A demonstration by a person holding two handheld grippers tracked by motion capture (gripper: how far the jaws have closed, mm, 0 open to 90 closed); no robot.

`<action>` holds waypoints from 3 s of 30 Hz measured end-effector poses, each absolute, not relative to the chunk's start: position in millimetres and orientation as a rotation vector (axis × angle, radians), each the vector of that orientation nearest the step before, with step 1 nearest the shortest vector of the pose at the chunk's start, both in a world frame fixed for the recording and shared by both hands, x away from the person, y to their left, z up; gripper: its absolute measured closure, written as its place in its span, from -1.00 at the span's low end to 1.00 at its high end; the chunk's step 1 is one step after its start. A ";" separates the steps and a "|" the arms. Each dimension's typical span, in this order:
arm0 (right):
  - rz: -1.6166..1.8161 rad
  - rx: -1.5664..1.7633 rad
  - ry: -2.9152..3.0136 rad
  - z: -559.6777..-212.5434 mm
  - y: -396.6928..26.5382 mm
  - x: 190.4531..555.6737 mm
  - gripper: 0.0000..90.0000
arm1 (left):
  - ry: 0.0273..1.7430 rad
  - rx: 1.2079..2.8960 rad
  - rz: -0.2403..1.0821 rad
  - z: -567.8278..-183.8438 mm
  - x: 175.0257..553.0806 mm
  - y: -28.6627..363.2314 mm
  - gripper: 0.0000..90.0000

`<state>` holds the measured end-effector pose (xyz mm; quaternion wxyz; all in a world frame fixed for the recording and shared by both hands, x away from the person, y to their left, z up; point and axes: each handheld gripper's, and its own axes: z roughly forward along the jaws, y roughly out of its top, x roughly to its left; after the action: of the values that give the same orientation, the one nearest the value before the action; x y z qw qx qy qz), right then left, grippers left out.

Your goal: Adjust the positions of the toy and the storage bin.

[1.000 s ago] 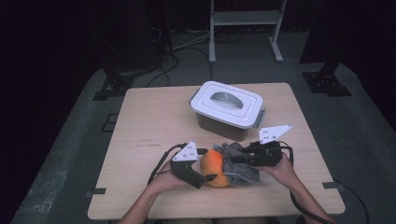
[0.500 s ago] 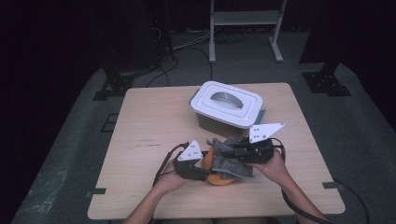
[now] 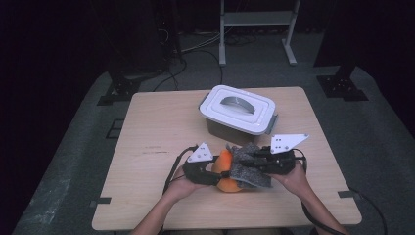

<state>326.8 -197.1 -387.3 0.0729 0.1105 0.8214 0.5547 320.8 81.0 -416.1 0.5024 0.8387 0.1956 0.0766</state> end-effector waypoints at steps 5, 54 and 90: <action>1.671 0.396 2.450 -393.3 -209.2 326.4 0.67 | 0.521 2.001 0.143 -417.0 326.3 85.6 -0.14; 1.794 0.407 2.474 -391.6 -196.9 335.5 0.66 | 0.249 2.071 0.312 -420.1 290.9 72.6 -0.36; 1.861 0.365 2.629 -396.3 -199.3 331.2 0.68 | 0.164 2.040 0.368 -424.7 277.6 89.4 -0.14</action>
<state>331.2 -199.3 -396.3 -0.0501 0.1124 0.8100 0.5734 277.6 89.4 -424.7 0.5065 0.8458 0.0681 0.1528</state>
